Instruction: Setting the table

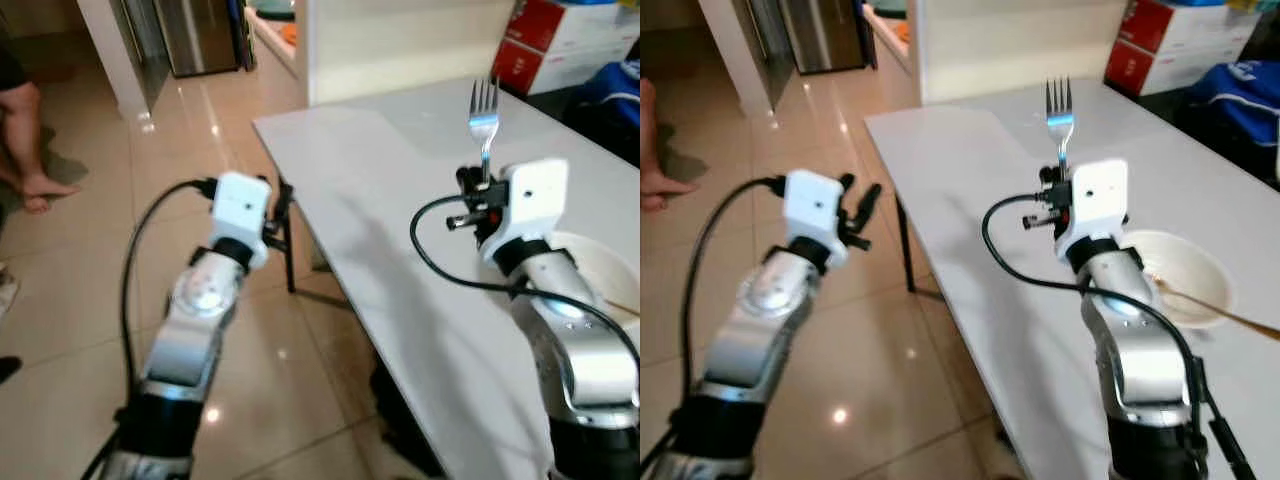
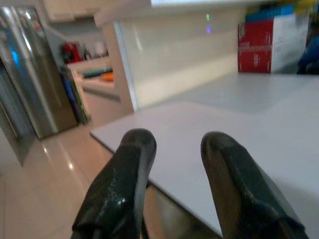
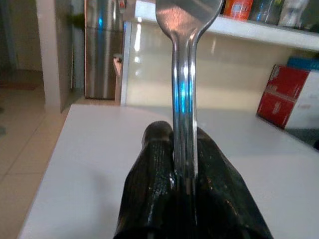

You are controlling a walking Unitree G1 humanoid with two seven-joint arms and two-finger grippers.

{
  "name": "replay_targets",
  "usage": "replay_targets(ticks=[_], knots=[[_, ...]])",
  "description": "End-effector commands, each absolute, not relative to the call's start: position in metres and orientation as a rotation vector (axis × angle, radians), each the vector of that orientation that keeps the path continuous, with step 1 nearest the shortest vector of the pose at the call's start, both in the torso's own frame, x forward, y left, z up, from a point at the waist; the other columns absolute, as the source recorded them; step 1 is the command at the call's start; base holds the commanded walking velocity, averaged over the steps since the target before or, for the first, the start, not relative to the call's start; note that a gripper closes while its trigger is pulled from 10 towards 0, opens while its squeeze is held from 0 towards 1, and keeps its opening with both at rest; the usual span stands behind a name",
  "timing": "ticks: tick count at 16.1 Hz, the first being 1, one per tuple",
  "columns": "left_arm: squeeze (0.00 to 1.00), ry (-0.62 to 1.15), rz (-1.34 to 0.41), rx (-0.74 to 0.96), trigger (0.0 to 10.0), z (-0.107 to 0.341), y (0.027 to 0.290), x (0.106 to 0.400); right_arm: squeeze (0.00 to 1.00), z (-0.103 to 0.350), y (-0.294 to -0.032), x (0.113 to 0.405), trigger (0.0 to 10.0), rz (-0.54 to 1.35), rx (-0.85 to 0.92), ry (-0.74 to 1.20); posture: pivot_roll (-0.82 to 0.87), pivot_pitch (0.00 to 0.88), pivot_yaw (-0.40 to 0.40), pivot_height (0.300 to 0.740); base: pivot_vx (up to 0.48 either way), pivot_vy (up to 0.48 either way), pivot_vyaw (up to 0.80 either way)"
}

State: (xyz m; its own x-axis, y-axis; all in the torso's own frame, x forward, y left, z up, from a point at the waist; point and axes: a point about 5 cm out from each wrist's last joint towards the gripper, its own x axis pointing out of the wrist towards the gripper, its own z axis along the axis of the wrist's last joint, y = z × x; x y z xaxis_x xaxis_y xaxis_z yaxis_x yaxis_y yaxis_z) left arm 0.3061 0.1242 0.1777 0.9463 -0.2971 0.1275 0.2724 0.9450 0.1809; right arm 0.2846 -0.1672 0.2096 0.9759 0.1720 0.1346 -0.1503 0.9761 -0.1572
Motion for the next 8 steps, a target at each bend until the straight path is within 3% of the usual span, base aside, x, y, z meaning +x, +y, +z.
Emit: replay_targets(ticks=[1,5,8], knots=[[0.0,-0.151,-0.329,0.159,10.0,0.176,0.12,0.3,0.0,0.215,-0.165,0.282,10.0,0.182,-0.142,-0.151,-0.03,0.027,0.001,0.74,0.0,0.0,0.0],[0.0,-0.149,-0.407,0.177,10.0,0.172,0.121,0.288,0.0,0.214,-0.161,0.282,10.0,0.172,-0.117,-0.129,-0.02,0.039,-0.003,0.74,0.0,0.0,0.0],[0.0,-0.144,-0.46,0.21,10.0,0.173,0.12,0.288,0.0,0.218,-0.172,0.3,10.0,0.134,-0.14,-0.012,-0.02,0.043,0.01,0.74,0.0,0.0,0.0]])
